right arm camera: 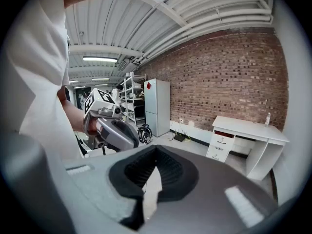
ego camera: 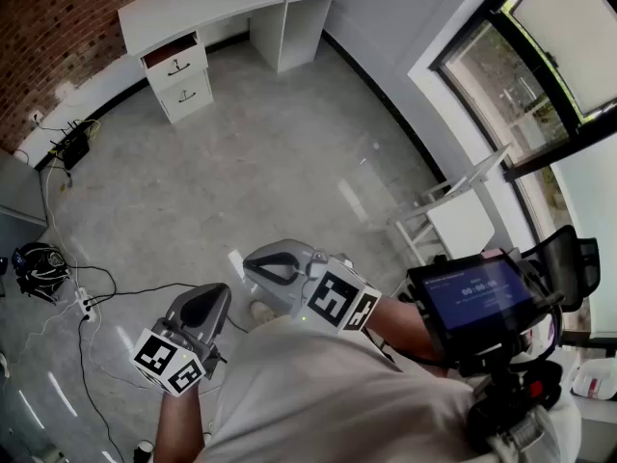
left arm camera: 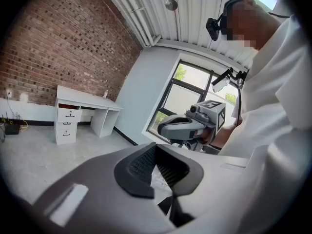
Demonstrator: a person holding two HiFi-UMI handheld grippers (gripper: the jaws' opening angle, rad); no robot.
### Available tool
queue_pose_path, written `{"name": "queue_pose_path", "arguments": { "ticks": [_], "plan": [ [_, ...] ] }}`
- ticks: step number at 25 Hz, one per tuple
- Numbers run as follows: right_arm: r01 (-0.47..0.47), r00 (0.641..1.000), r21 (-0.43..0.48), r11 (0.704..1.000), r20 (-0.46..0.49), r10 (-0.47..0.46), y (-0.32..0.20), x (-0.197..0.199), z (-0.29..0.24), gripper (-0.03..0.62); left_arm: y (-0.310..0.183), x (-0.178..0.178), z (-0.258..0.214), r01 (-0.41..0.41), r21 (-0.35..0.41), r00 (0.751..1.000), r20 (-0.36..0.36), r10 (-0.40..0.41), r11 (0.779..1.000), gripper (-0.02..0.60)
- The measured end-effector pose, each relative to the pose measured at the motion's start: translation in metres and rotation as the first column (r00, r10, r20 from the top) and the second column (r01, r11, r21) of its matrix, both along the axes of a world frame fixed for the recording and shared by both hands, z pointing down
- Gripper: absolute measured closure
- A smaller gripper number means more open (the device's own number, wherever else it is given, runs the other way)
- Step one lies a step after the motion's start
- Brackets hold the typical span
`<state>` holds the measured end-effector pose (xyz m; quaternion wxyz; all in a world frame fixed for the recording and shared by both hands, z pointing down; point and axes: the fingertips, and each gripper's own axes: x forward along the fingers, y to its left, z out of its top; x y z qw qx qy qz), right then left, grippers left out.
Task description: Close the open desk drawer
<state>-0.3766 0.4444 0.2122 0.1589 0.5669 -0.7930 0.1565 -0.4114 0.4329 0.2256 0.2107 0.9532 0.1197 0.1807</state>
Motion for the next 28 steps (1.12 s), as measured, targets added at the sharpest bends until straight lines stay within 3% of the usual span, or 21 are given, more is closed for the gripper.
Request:
{"name": "queue_pose_path", "arguments": {
  "ticks": [6, 10, 15, 18, 23, 28],
  "plan": [
    [0.003, 1.000, -0.017, 1.000, 0.014, -0.003, 0.007, 0.009, 0.008, 0.592, 0.006, 0.011, 0.002, 0.001, 0.011, 1.000, 0.004, -0.001, 1.000, 0.578],
    [0.011, 0.998, -0.035, 0.999, 0.064, -0.009, 0.025, 0.070, 0.018, 0.591, 0.020, 0.071, 0.009, 0.013, 0.004, 0.999, 0.032, -0.013, 1.000, 0.578],
    [-0.026, 0.996, -0.003, 1.000, 0.081, 0.026, 0.034, 0.153, 0.016, 0.566, 0.038, 0.147, 0.010, -0.046, 0.008, 0.999, 0.014, 0.046, 0.999, 0.578],
    [-0.023, 0.997, 0.015, 1.000, 0.079, 0.022, 0.033, 0.189, 0.018, 0.545, 0.032, 0.182, 0.008, -0.018, 0.025, 1.000, 0.004, 0.017, 1.000, 0.578],
    [-0.045, 0.997, 0.028, 0.999, 0.068, 0.043, 0.039, 0.220, 0.018, 0.543, 0.030, 0.205, 0.010, 0.018, 0.047, 1.000, 0.001, -0.018, 0.999, 0.558],
    [-0.080, 0.992, 0.007, 0.997, 0.099, 0.079, 0.033, 0.239, 0.022, 0.543, 0.017, 0.215, 0.012, 0.051, 0.019, 0.999, -0.006, -0.051, 0.999, 0.557]
  ]
}}
